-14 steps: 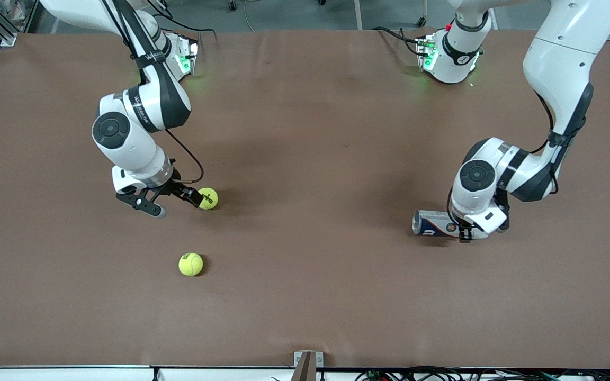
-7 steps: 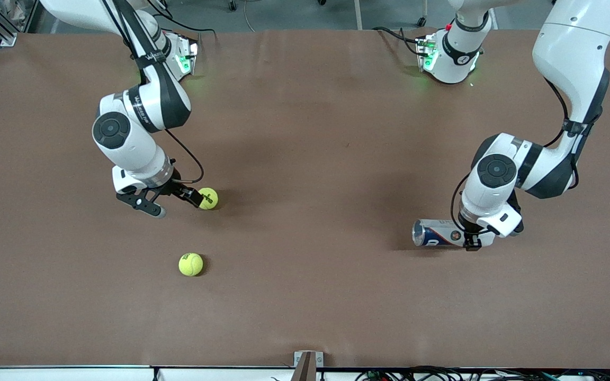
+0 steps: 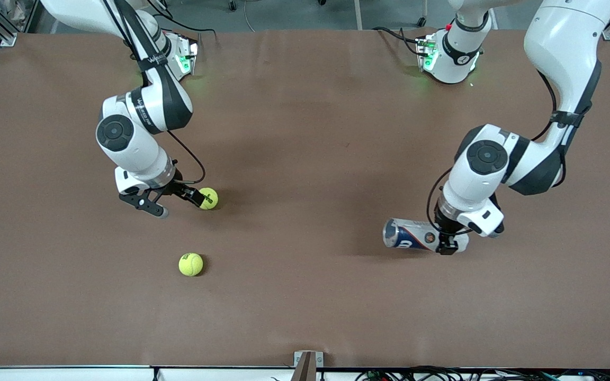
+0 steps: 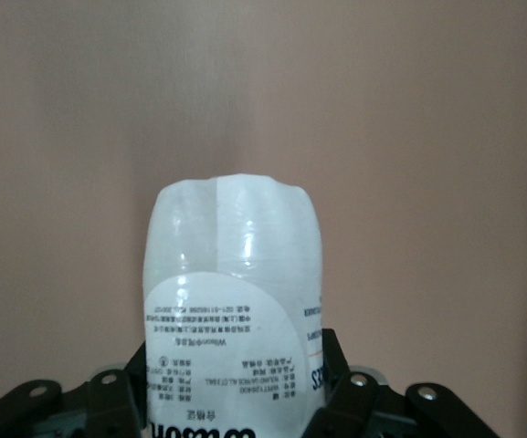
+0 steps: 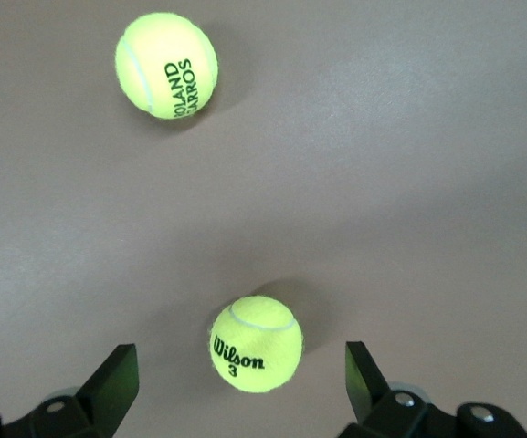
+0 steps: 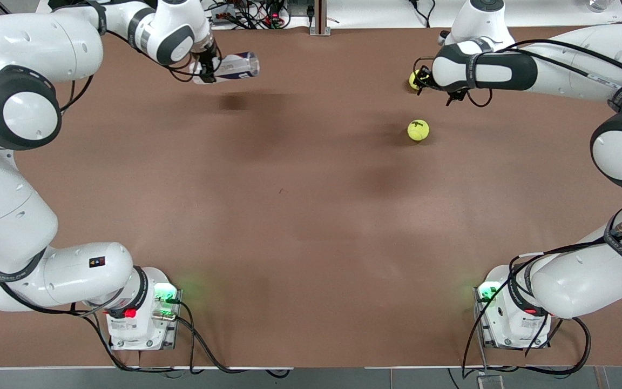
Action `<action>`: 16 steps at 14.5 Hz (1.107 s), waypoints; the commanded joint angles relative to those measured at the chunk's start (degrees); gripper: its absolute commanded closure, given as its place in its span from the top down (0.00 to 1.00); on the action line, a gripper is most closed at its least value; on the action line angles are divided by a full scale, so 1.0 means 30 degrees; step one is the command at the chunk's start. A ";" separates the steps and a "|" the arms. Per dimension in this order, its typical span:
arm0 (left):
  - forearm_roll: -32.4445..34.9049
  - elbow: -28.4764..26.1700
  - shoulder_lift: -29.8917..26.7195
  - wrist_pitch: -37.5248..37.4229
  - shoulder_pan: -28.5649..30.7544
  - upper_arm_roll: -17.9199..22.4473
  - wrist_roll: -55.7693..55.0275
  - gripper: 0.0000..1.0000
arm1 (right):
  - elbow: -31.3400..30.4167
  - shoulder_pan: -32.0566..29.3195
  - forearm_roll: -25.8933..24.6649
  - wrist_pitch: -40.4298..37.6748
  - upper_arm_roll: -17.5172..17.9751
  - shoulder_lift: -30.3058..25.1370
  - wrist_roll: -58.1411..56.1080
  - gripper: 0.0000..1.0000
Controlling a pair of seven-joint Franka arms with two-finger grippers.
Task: Insert tennis ball vertically with right arm
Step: 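Lift the can with the left gripper while the right gripper grasps the Wilson ball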
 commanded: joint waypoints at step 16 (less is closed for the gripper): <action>-0.3464 0.0473 0.0140 -0.0091 0.1454 -0.2646 0.2124 0.71 | -0.1778 0.1331 0.0341 0.3318 -0.0063 0.2629 0.1778 0.76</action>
